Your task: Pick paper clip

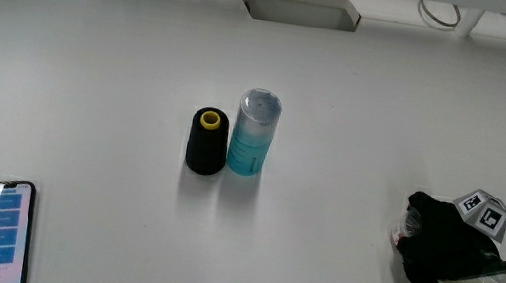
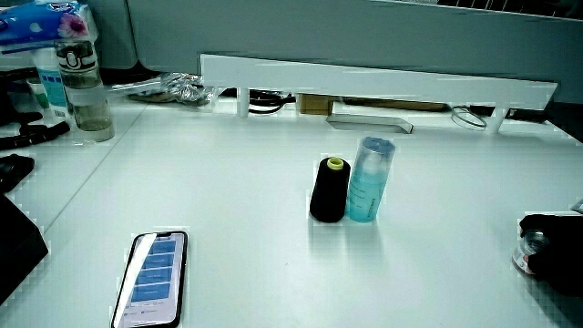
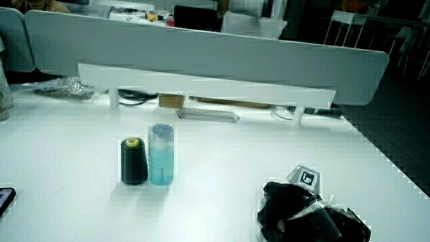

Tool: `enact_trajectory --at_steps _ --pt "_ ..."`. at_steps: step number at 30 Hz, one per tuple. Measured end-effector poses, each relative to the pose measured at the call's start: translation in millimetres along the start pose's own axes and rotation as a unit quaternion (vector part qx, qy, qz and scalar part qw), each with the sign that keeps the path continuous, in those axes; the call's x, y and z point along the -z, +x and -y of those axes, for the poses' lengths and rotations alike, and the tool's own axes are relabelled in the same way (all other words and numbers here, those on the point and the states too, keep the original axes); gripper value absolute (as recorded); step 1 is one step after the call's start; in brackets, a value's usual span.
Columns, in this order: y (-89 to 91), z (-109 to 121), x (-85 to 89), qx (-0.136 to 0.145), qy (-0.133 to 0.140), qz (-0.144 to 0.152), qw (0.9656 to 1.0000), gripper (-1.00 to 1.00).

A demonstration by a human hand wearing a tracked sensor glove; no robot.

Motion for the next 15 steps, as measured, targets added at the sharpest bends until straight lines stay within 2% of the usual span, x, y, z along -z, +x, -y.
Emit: enact_trajectory --at_steps 1,2,3,4,6,7,8,10,13,15 --pt "0.6 -0.9 -0.6 0.006 0.002 0.002 1.0000 1.00" --pt "-3.6 3.3 -2.4 -0.003 0.004 0.002 1.0000 1.00" --pt "-5.7 3.9 -3.2 -0.002 0.009 0.008 0.9999 1.00" --pt "-10.5 7.5 -4.4 -0.017 0.006 0.006 0.9998 1.00" --pt "-16.6 8.9 -5.4 -0.016 0.011 0.014 0.9997 1.00" --pt "-22.3 13.8 -6.9 -0.030 0.011 0.012 0.9994 1.00" --pt "-25.0 15.6 -7.5 -0.030 0.020 0.018 0.9992 1.00" --pt "-32.2 18.6 -7.9 -0.041 0.018 0.023 0.9988 1.00" --pt "-47.5 24.8 -5.7 -0.067 0.032 0.029 0.9968 1.00" --pt "-56.0 25.9 -2.7 -0.074 0.020 0.031 0.9965 1.00"
